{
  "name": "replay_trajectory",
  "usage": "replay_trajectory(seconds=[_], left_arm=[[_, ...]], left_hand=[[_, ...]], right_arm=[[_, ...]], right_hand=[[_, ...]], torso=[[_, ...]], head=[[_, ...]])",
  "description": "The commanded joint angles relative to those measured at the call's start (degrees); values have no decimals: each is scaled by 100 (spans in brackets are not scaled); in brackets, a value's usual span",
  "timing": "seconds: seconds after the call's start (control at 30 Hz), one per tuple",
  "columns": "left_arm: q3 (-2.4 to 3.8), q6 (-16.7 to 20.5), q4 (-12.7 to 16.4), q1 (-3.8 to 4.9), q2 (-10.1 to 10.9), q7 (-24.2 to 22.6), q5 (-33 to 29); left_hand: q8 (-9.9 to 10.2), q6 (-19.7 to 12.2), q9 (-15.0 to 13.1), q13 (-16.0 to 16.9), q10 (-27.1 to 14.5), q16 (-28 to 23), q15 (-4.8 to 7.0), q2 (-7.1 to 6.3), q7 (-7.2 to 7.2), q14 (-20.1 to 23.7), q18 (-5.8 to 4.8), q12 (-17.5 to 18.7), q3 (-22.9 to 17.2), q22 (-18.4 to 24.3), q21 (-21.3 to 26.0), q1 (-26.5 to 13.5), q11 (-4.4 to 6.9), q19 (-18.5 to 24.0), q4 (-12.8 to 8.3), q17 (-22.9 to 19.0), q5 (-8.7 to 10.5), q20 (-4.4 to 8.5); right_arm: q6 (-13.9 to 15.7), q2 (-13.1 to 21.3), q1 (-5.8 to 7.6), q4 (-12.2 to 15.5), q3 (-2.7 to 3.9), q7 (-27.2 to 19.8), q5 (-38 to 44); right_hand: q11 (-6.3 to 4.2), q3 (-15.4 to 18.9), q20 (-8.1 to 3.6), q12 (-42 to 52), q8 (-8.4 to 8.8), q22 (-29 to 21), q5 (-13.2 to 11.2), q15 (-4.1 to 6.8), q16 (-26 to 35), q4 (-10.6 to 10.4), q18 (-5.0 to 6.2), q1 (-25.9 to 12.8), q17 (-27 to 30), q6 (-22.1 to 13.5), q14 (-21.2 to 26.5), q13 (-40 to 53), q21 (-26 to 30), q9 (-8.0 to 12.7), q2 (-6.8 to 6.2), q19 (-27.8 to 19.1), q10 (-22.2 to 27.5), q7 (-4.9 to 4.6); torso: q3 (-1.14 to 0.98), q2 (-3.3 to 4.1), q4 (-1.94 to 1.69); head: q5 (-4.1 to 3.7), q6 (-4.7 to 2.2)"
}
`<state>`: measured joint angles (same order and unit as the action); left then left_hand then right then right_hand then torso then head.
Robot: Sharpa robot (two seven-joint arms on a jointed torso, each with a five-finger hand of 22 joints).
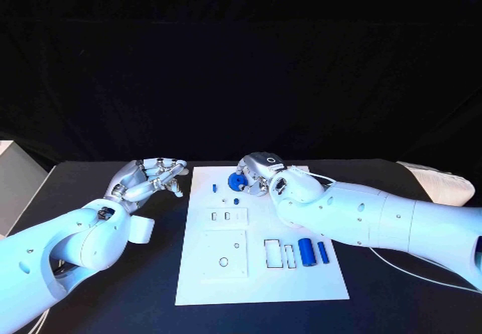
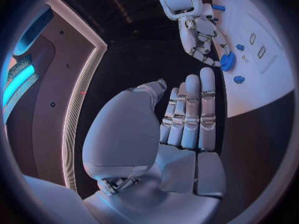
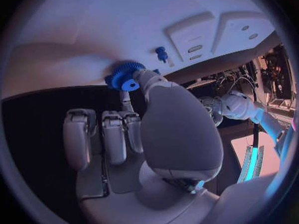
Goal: Assemble the parts on the task board
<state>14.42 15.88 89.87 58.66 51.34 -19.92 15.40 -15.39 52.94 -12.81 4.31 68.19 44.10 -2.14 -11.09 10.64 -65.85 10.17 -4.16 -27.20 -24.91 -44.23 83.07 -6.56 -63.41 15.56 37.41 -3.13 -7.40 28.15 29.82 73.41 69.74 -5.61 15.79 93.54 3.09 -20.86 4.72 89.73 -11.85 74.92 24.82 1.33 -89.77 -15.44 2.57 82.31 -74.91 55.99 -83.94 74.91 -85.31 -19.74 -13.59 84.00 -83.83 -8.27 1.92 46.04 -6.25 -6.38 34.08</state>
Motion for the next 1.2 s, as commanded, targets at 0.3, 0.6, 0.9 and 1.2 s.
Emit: replay_trajectory(seconds=[0.3, 0.6, 0.9, 1.2], left_arm=[[5, -103, 10, 0, -10, -24, 24], [5, -104, 0, 1, -13, -20, 25], [5, -99, -11, 0, -17, -13, 25], [5, -95, -15, 0, -16, -8, 25]], left_hand=[[39, -34, -10, 8, -40, 39, -16, -39, 7, 39, 23, 33, -42, -23, -55, 34, -15, 75, -7, 10, 11, 0], [39, -34, -10, 8, -40, 39, -16, -39, 7, 39, 23, 33, -42, -23, -55, 34, -15, 75, -7, 10, 11, 0], [44, -41, -12, 7, -48, 42, -19, -45, 15, 43, 23, 35, -43, -35, -73, 31, -20, 90, -6, 11, 11, -2], [48, -46, -12, 7, -53, 43, -20, -45, 20, 44, 23, 37, -44, -40, -79, 29, -24, 96, -5, 12, 10, -3]], right_arm=[[-302, -114, -12, -157, -16, 44, 124], [-392, -164, -12, -222, -22, 3, 77], [-559, -101, -12, -207, -27, -79, -89], [-719, -37, -12, -188, -35, -99, -172]], right_hand=[[-20, -49, -45, 27, -81, 922, -78, 12, -23, 6, -113, -62, -1508, 108, -606, 1509, -15, -33, -8, 388, -617, 69], [105, 124, 50, 27, 163, 912, -147, -105, -23, -103, -110, -531, -1509, -264, -606, 1509, 1, 63, -170, 376, -617, -67], [119, 435, 94, 27, 237, 959, 333, -128, -23, -132, -117, -1549, -1509, -278, -606, 1509, -28, 79, 202, 389, -617, -71], [110, 407, 90, 27, 238, 988, 446, -122, -23, -132, -123, -1769, -1509, -248, -606, 1509, -49, 75, 293, 399, -617, -61]], torso=[[-5, -1, 2], [-7, -1, 5], [-13, 1, 7], [-16, -1, 7]], head=[[1, 5], [7, 19], [11, 27], [5, 25]])
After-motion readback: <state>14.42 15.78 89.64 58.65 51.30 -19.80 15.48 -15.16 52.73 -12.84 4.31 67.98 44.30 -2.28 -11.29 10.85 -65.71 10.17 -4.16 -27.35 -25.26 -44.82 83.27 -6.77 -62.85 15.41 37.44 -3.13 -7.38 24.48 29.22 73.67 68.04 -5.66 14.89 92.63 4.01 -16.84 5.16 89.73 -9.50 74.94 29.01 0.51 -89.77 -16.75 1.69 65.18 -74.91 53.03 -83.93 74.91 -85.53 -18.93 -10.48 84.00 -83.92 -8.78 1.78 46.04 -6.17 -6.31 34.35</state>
